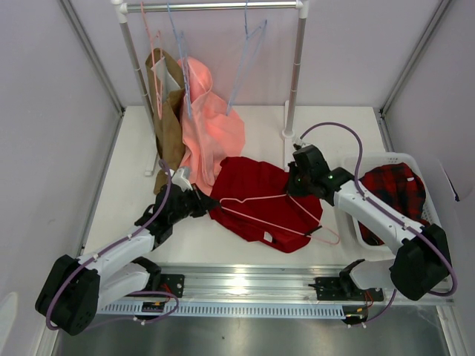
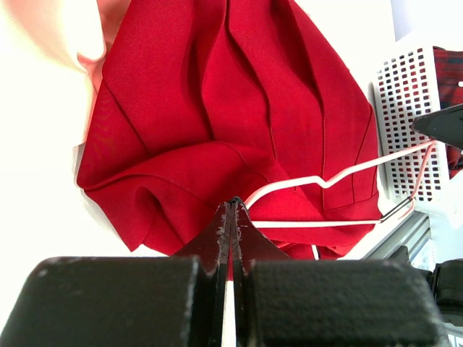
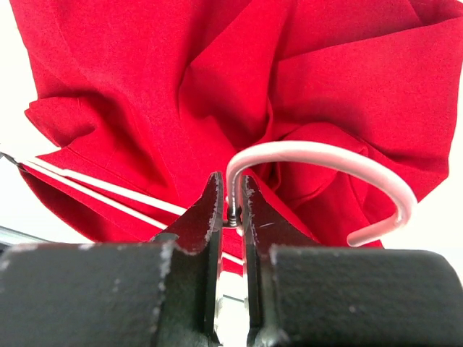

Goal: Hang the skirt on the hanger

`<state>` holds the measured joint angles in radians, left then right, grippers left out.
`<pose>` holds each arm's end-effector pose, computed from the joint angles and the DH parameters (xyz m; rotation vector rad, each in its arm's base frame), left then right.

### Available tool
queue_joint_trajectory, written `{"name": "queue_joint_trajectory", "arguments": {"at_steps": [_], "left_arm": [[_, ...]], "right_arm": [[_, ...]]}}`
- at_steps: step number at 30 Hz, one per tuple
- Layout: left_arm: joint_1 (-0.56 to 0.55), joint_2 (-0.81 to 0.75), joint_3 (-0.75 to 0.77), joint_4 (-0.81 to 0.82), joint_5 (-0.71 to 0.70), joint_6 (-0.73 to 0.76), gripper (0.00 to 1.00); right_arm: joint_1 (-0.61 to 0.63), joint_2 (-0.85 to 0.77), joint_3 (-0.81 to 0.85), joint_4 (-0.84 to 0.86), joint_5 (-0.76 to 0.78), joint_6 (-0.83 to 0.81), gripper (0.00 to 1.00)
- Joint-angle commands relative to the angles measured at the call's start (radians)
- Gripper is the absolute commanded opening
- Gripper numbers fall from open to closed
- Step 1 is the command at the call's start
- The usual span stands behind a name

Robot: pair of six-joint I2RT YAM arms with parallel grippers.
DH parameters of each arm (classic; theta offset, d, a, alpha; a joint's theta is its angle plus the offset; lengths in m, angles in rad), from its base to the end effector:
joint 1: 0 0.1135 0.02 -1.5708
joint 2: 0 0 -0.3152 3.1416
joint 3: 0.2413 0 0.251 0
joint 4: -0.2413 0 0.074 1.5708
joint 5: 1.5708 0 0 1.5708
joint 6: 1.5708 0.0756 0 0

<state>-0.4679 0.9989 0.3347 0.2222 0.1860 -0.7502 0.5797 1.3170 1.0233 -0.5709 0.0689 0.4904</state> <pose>0.1832 -0.1082 0.2121 -0.1756 2.1327 -0.9371 0.2442 0.1537 0.2918 -0.0790 2.4712 0.3913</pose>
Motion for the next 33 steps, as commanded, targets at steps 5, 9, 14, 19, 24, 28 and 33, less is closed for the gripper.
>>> {"name": "queue_joint_trajectory", "arguments": {"at_steps": [5, 9, 14, 19, 24, 28, 33], "left_arm": [[0.012, -0.023, 0.027, 0.049, -0.014, 0.034, 0.00], [0.012, -0.016, 0.026, 0.062, 0.004, 0.041, 0.00], [0.012, -0.008, 0.024, 0.089, 0.032, 0.051, 0.00], [0.012, 0.006, 0.021, 0.117, 0.066, 0.066, 0.00], [0.012, 0.000, 0.015, 0.108, 0.069, 0.080, 0.00], [0.012, -0.019, 0.004, 0.098, 0.063, 0.083, 0.00], [0.012, -0.023, 0.003, 0.094, 0.066, 0.086, 0.00]], "right_arm": [[-0.029, 0.021, 0.038, -0.035, -0.127, -0.070, 0.00], [-0.031, 0.040, 0.037, -0.026, -0.147, -0.076, 0.00], [-0.032, 0.067, 0.034, -0.012, -0.198, -0.081, 0.00], [-0.049, 0.073, 0.023, 0.011, -0.244, -0.076, 0.00], [-0.070, 0.073, 0.024, -0.001, -0.239, -0.076, 0.00], [-0.078, 0.064, 0.023, -0.009, -0.198, -0.067, 0.00], [-0.078, 0.047, 0.027, -0.017, -0.147, -0.064, 0.00]]}}
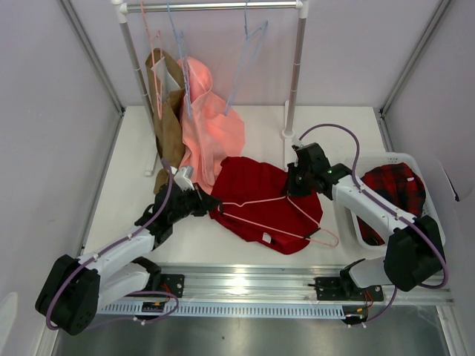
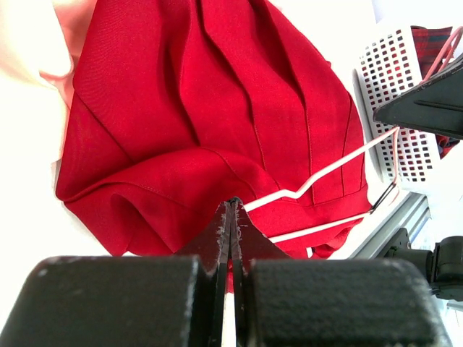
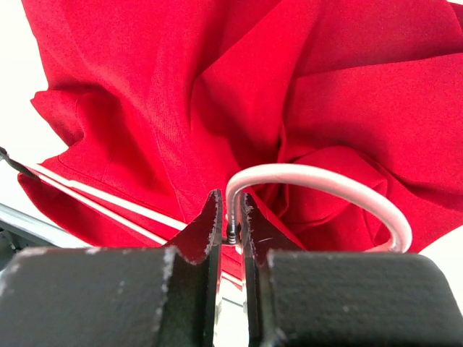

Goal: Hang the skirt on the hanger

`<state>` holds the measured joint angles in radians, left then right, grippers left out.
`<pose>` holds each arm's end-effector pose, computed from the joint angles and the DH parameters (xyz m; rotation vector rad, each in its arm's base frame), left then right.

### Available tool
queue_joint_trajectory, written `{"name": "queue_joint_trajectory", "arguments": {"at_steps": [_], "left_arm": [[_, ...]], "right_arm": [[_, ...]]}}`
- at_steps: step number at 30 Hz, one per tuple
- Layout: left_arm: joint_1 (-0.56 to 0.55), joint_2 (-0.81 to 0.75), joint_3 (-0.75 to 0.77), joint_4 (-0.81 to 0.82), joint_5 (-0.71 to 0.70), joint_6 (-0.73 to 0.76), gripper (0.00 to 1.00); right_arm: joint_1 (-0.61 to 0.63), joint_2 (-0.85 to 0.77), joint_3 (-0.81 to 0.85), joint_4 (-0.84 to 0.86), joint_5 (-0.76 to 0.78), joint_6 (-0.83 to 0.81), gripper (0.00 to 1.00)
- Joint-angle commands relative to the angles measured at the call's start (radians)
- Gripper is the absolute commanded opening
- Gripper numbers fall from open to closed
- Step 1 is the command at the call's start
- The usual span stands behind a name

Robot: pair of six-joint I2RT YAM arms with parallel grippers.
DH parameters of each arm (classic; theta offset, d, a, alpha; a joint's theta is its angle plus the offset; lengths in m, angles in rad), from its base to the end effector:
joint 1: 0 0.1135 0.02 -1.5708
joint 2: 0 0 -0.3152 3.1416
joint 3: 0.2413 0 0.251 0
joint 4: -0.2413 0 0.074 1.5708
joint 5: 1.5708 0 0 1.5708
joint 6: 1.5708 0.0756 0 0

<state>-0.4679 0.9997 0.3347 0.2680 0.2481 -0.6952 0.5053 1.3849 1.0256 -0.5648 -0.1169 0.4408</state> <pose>0.1829 -0.1132 0.2185 -0.0647 2.0939 -0.9803 0.2590 0.1533 0.2747 -0.1331 2.5648 0.5258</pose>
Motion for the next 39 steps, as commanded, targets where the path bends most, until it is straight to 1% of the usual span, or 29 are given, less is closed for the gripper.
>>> {"name": "queue_joint_trajectory", "arguments": {"at_steps": [1, 4, 10, 19, 28, 39], "left_arm": [[0.012, -0.026, 0.003, 0.046, -0.001, 0.031, 0.00], [0.012, -0.029, 0.006, 0.037, -0.006, 0.036, 0.00], [0.012, -0.038, 0.007, 0.028, -0.003, 0.037, 0.00], [0.012, -0.032, 0.015, -0.001, -0.013, 0.042, 0.00], [0.012, 0.005, 0.041, -0.018, -0.029, 0.040, 0.00], [0.012, 0.065, 0.084, -0.023, -0.029, 0.034, 0.00]], "right_arm": [[-0.004, -0.020, 0.028, -0.024, 0.036, -0.019, 0.00], [-0.005, -0.017, 0.028, -0.027, 0.026, -0.024, 0.00], [-0.007, -0.029, 0.036, -0.043, 0.085, -0.016, 0.00], [-0.007, -0.076, 0.050, -0.050, 0.240, 0.030, 0.00], [-0.005, -0.089, 0.048, -0.029, 0.230, 0.030, 0.00], [0.035, -0.098, 0.041, -0.027, 0.235, 0.019, 0.00]]}}
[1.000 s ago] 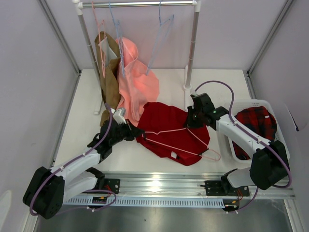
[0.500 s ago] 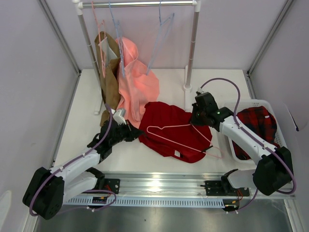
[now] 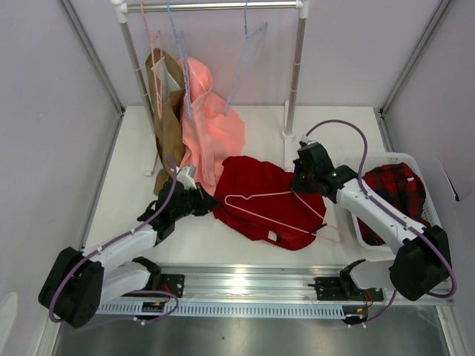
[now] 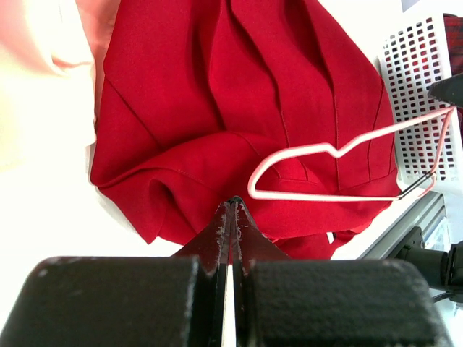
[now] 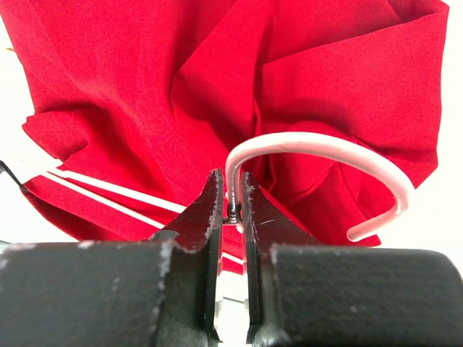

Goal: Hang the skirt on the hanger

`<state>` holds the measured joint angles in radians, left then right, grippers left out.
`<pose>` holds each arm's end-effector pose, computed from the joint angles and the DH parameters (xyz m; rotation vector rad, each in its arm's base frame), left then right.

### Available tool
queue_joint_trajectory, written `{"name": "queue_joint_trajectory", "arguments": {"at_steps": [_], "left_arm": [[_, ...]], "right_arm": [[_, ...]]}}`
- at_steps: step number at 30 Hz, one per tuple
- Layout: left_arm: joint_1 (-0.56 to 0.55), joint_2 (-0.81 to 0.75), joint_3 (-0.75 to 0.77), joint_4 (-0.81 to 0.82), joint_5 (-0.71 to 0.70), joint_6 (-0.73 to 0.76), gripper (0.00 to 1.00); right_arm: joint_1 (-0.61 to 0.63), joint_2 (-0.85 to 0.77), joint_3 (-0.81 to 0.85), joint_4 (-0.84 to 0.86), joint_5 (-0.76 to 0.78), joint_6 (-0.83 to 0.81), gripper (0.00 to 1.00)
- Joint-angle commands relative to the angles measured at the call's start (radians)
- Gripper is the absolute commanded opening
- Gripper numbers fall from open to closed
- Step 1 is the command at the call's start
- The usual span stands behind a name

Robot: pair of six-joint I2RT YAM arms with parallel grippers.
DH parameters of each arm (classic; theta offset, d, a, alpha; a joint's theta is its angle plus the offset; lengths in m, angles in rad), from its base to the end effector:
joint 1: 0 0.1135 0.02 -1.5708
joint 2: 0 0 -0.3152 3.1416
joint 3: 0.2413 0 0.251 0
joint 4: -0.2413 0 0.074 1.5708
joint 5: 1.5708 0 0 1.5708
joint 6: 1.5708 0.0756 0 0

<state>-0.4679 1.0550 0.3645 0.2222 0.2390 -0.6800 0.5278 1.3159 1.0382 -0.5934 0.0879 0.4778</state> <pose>0.1903 -0.1162 0.2121 -0.0700 2.1629 -0.9381 0.2517 0.1391 0.2952 -0.0221 2.4670 0.3386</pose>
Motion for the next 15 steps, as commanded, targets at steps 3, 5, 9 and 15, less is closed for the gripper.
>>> {"name": "queue_joint_trajectory", "arguments": {"at_steps": [3, 5, 9, 15], "left_arm": [[0.012, 0.026, 0.079, 0.005, -0.026, 0.020, 0.00], [0.012, 0.036, 0.085, -0.006, -0.029, 0.022, 0.00], [0.012, 0.063, 0.108, -0.017, -0.024, 0.020, 0.00], [0.012, 0.083, 0.108, -0.027, -0.024, 0.017, 0.00]], "right_arm": [[0.021, -0.030, 0.026, 0.000, 0.045, -0.018, 0.00], [0.023, -0.033, 0.029, -0.003, 0.047, -0.018, 0.00], [0.026, -0.040, 0.033, -0.011, 0.059, -0.016, 0.00], [0.018, -0.052, 0.039, -0.020, 0.085, -0.002, 0.00]]}}
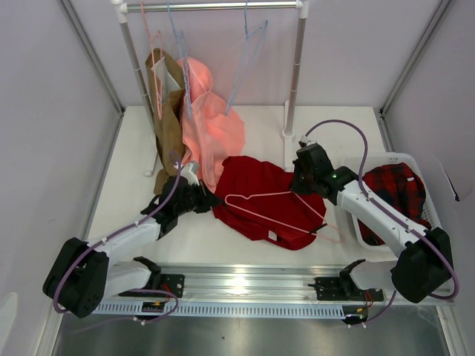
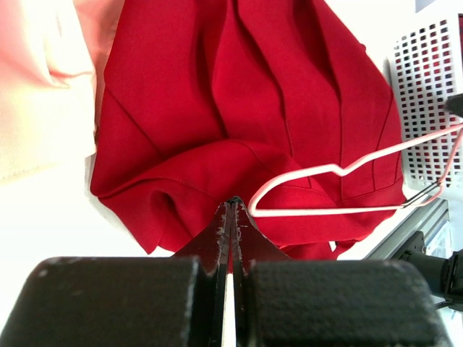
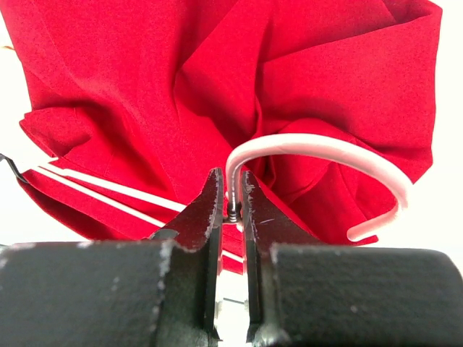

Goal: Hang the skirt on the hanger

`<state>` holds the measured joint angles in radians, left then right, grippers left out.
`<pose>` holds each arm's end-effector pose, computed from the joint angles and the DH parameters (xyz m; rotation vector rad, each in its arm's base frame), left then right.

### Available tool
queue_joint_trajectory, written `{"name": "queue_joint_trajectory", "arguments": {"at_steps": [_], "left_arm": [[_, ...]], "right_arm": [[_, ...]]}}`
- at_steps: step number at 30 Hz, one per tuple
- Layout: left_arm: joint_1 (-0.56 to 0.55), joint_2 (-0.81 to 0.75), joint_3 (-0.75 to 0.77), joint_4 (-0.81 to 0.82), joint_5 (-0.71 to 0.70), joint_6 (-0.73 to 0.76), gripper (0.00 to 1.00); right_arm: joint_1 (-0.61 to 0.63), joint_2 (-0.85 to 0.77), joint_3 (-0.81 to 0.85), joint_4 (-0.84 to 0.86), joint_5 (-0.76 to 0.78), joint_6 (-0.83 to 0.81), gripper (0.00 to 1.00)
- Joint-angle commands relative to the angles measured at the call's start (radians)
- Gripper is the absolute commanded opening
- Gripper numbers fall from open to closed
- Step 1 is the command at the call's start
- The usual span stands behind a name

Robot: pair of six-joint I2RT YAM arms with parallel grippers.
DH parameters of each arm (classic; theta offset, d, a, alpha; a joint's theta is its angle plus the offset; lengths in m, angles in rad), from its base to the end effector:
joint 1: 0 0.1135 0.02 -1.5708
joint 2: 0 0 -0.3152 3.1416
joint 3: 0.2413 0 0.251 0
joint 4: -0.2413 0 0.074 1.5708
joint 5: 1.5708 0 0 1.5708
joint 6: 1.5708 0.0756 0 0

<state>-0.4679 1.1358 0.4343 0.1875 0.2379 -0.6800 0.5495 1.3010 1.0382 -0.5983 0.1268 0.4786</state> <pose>0.2066 -0.1244 0.2154 -0.0804 2.2095 -0.9205 0.2472 0.1402 0.2989 -0.0292 2.4468 0.3105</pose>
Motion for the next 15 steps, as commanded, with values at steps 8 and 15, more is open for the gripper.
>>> {"name": "queue_joint_trajectory", "arguments": {"at_steps": [8, 15], "left_arm": [[0.012, 0.012, 0.052, 0.001, -0.022, 0.019, 0.00], [0.012, 0.027, 0.072, -0.014, -0.022, 0.019, 0.00]], "right_arm": [[0.000, -0.046, 0.037, 0.005, 0.005, -0.012, 0.00], [0.020, -0.039, 0.034, 0.003, 0.013, -0.014, 0.00]]}}
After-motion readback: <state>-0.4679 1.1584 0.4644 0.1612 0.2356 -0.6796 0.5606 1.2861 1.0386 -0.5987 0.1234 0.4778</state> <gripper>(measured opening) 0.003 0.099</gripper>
